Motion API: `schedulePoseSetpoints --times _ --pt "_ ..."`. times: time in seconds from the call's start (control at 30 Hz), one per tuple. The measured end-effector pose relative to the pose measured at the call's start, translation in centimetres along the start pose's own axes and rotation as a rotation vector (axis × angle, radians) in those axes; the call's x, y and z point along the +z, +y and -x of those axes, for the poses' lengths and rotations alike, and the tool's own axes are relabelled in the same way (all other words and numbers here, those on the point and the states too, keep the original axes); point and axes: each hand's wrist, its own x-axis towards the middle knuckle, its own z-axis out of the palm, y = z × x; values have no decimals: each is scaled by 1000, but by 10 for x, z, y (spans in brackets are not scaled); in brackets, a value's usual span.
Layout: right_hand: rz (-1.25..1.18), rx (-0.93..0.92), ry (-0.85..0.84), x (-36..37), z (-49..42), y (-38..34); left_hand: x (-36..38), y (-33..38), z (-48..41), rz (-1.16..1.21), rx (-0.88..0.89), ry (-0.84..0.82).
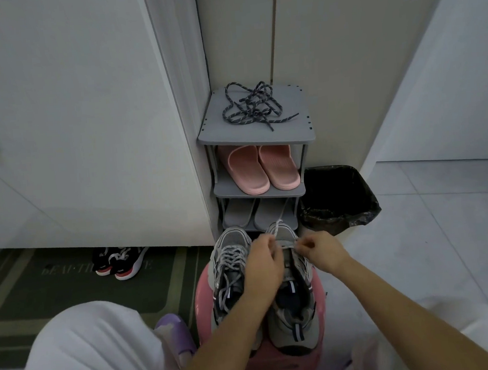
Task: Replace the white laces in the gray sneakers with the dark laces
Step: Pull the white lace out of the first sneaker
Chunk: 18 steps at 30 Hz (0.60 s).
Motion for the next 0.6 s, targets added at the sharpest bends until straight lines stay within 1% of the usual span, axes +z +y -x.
schedulePoseSetpoints --times 0.07,0.2,0.3,0.37,0.47,0.53,0.6 --pt "20 -37 34 4 8 -5 -1 1 -16 -74 -75 -20" --pt "41 -92 67 11 22 -12 4 2 -38 -276 -198 -177" --pt "63 -82 103 19 35 -13 4 4 -49 -342 -299 -286" --pt "29 -44 110 27 45 -14 2 7 -54 -364 -297 -311" --pt "16 -2 98 37 52 -17 -3 7 -60 -352 -250 -280" --pt "24 12 93 40 52 -18 -9 8 -61 -251 -253 -208" --pt "3 24 77 41 50 -16 -18 10 -64 -100 -277 -123"
